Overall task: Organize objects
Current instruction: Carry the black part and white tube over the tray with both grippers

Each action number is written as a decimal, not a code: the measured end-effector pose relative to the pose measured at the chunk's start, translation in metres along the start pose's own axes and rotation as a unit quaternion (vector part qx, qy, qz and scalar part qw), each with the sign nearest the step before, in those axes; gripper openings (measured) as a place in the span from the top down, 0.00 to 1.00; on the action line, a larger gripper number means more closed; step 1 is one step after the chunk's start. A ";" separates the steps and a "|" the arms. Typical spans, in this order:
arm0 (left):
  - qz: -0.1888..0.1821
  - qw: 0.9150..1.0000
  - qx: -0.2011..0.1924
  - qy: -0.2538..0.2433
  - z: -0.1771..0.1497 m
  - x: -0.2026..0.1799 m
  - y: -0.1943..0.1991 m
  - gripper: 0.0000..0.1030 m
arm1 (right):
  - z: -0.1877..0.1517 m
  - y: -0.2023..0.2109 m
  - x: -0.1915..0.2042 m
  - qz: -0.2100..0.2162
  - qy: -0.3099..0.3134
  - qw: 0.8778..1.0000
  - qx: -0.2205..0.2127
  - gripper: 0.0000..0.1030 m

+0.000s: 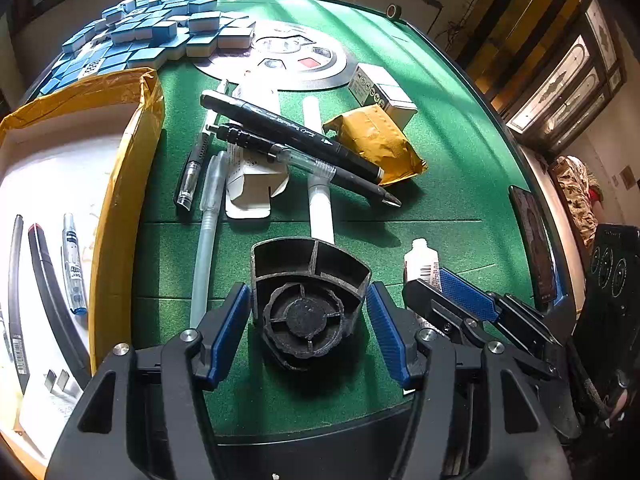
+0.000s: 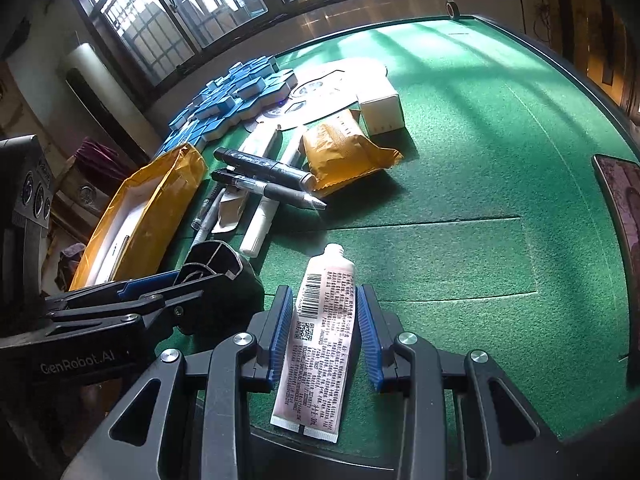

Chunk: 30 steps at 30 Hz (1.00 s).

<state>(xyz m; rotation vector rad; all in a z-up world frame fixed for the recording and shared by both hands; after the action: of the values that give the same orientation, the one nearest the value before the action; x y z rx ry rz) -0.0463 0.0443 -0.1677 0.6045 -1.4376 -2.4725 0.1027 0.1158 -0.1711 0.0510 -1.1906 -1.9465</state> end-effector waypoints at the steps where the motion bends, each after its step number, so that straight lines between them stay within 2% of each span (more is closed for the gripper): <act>1: -0.002 1.000 0.001 -0.001 0.001 0.001 -0.001 0.41 | 0.000 0.000 -0.001 0.002 -0.002 1.000 0.000 0.71; 4: -0.014 1.000 0.006 0.006 0.003 0.003 -0.006 0.40 | 0.000 0.000 0.001 0.002 0.002 1.000 0.000 0.71; 13: -0.010 1.000 -0.009 0.007 -0.003 0.002 0.002 0.41 | -0.002 0.000 0.005 -0.010 0.021 1.000 -0.002 0.70; 17: -0.013 1.000 -0.018 0.016 -0.007 0.004 0.012 0.41 | -0.002 -0.001 0.007 -0.007 0.024 1.000 -0.002 0.67; 22: -0.029 0.998 -0.028 0.042 -0.010 0.012 0.027 0.41 | -0.005 -0.004 0.017 -0.039 0.054 0.998 -0.006 0.67; 24: -0.034 0.998 -0.032 0.052 -0.011 0.015 0.033 0.41 | -0.007 -0.005 0.022 -0.067 0.065 0.996 -0.011 0.72; 26: -0.040 0.997 -0.035 0.056 -0.012 0.016 0.038 0.41 | -0.008 -0.007 0.026 -0.083 0.073 0.994 -0.016 0.72; 30: -0.043 0.996 -0.045 0.059 -0.014 0.018 0.049 0.41 | -0.008 -0.005 0.025 -0.065 0.047 0.997 -0.014 0.73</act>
<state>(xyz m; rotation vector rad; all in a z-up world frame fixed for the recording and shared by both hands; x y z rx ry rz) -0.0569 0.0025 -0.1357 0.7941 -1.2742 -2.5037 0.0867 0.0950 -0.1701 0.2070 -1.1213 -2.0502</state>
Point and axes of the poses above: each gripper's, at about its wrist camera, not at the fingertips, and y roughly against the way its jaws point, x to its left, z to its top, the point moved 3 cm from there along -y, roughly the way its jaws point, and after that the axes turned 1 degree about -x, right-handed, at the moved point
